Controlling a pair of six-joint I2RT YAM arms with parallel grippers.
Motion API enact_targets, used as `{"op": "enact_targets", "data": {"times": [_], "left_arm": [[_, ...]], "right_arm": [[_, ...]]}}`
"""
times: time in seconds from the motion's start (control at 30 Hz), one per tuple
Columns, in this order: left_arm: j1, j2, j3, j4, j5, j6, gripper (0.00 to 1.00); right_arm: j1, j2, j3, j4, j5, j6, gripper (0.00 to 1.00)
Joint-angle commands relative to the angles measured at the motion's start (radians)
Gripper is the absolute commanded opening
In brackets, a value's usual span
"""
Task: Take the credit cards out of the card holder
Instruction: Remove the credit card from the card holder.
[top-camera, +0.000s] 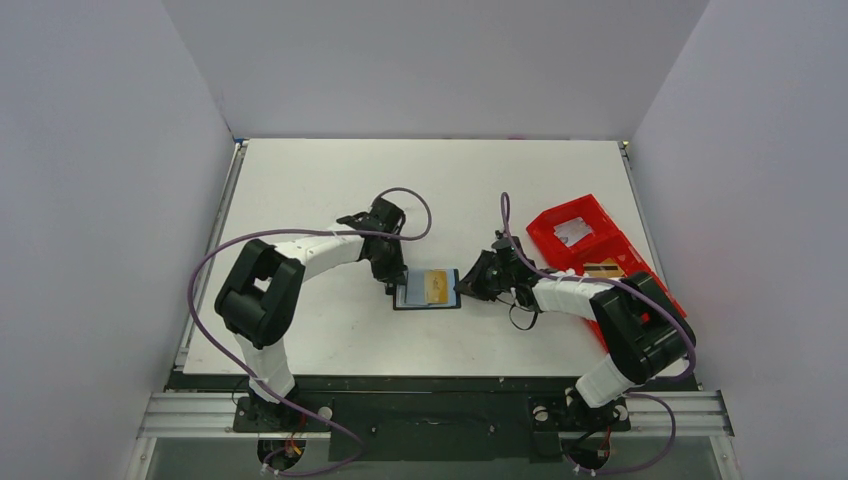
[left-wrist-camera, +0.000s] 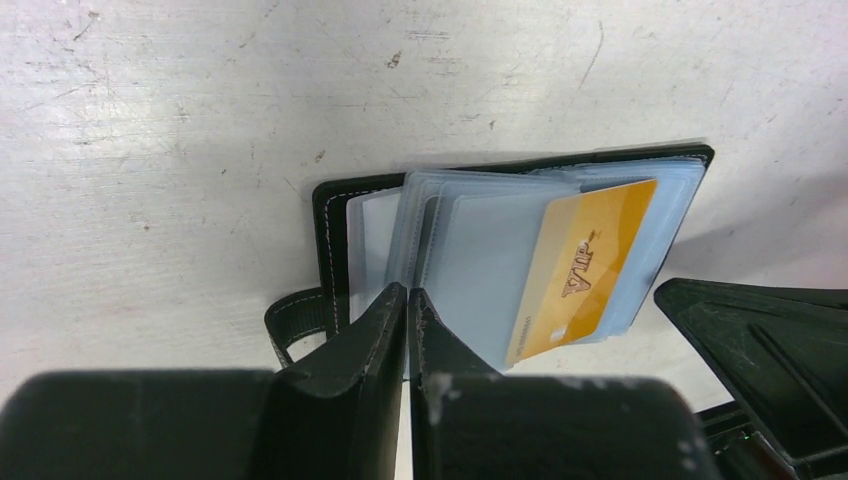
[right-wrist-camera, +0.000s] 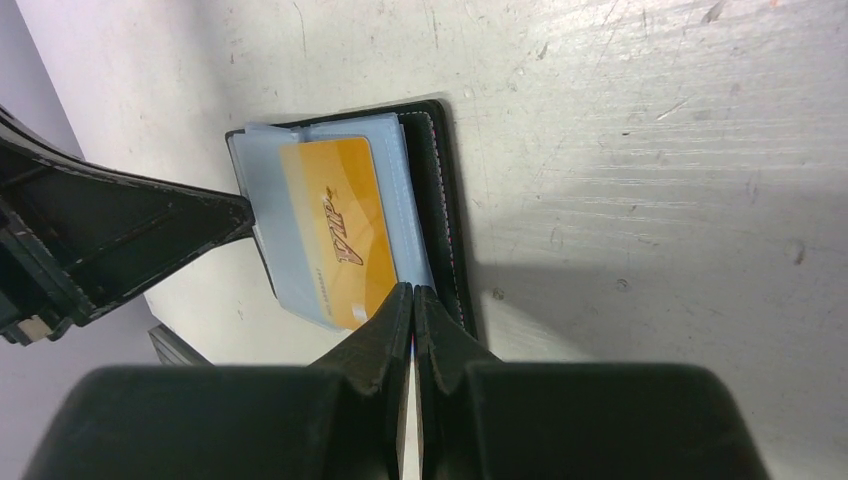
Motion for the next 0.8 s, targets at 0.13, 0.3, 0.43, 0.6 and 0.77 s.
{"op": "enact_targets", "data": {"times": [0.13,0.3,0.43,0.6,0.77], "left_arm": [[-0.029,-0.081,0.104,-0.085,-0.035,0.045,0.13],[-0.055,-0.085,0.129,-0.072,-0.002,0.044,0.16],[-0.068,-0.051,0.135,-0.044,0.042,0.033,0.15],[-0.070,0.008,0.132,-0.015,0.054,0.025,0.09],[-0.070,0.065,0.112,0.022,0.053,0.021,0.04]], "right_arm": [[0.017,-0.043,0.070,-0.057,0.016,-0.059,0.07],[0.035,-0.049,0.100,-0.088,0.035,-0.070,0.16],[0.054,-0.037,0.128,-0.101,0.039,-0.074,0.21],[0.071,-0.002,0.156,-0.100,0.040,-0.072,0.22],[0.072,0.044,0.171,-0.086,0.039,-0.073,0.23]]}}
